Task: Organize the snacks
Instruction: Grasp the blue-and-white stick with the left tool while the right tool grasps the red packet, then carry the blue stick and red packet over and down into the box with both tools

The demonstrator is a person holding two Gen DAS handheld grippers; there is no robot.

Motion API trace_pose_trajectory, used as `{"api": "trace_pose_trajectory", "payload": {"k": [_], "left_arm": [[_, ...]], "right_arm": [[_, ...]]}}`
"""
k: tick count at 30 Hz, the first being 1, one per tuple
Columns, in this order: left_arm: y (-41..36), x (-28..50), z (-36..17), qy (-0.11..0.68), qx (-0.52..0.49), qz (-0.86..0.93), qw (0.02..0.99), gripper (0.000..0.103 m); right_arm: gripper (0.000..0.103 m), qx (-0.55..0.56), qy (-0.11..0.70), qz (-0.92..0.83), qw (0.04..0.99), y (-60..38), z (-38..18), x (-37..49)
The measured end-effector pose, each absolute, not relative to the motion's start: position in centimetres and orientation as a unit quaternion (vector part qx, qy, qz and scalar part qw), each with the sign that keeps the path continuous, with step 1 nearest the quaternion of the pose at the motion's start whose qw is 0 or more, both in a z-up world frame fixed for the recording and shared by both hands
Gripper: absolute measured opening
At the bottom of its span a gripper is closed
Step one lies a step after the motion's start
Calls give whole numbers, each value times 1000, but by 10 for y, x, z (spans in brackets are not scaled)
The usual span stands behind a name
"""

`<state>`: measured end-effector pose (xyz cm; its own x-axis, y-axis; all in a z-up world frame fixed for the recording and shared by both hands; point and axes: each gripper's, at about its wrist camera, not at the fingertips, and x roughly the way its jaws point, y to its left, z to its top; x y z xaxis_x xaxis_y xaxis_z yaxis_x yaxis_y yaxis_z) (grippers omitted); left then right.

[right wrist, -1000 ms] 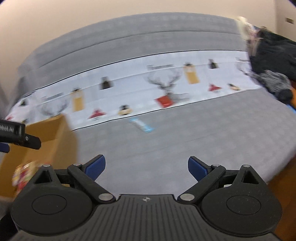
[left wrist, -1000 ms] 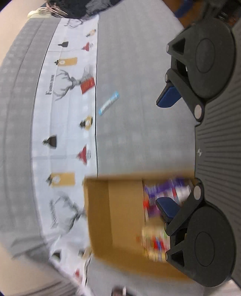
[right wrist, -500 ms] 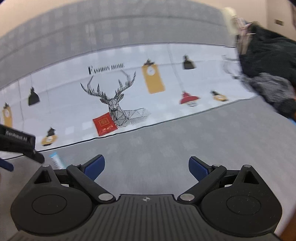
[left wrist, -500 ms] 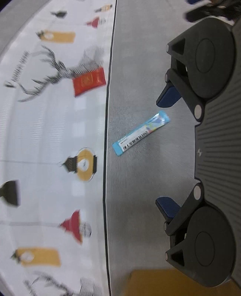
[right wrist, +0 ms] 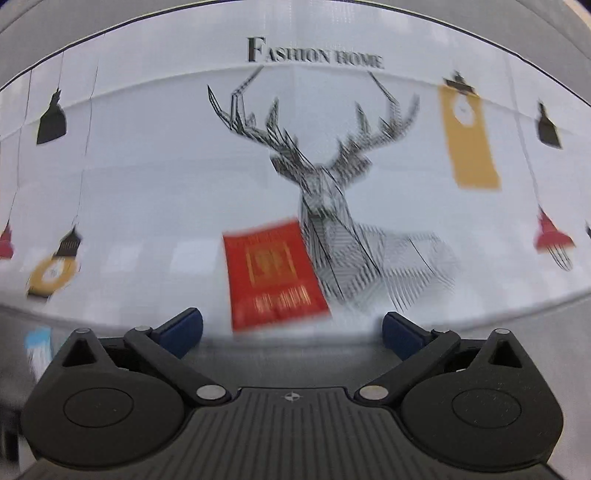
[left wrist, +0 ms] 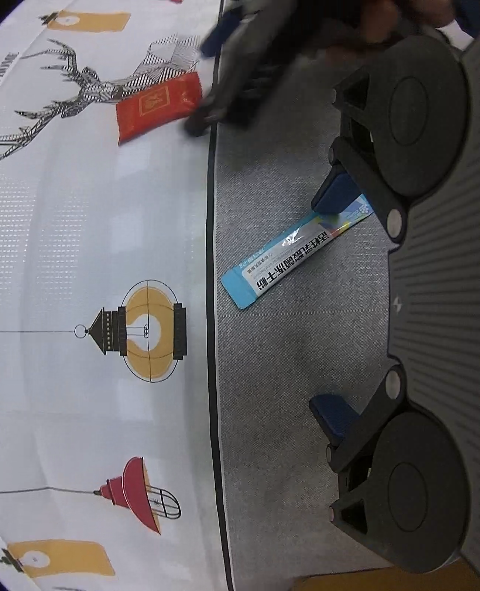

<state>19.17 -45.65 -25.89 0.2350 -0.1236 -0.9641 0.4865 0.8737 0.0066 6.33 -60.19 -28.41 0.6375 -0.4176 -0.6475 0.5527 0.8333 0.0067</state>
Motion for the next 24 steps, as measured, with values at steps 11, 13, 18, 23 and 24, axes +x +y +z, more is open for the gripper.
{"api": "trace_pose_trajectory", "payload": {"k": [11,13,18,23,24], "left_arm": [[-438,185,-234,573,107,-247,774,1],[-428,174,-228,569,109,-261,772,1],[-405,131,-194,540,125,-288,781,1],[-361,91,-137,498,124,-308,801,1],[-349,83,-125,488,125,-308,807,1]], "right_arm": [[45,87,319,-267,905,-586,-273,34],[45,114,313,-274,902,-577,-267,12],[45,158,285,-290,900,-530,-239,-45],[45,178,251,-305,901,-471,-198,-82],[45,182,245,-304,903,-459,-188,-88]]}}
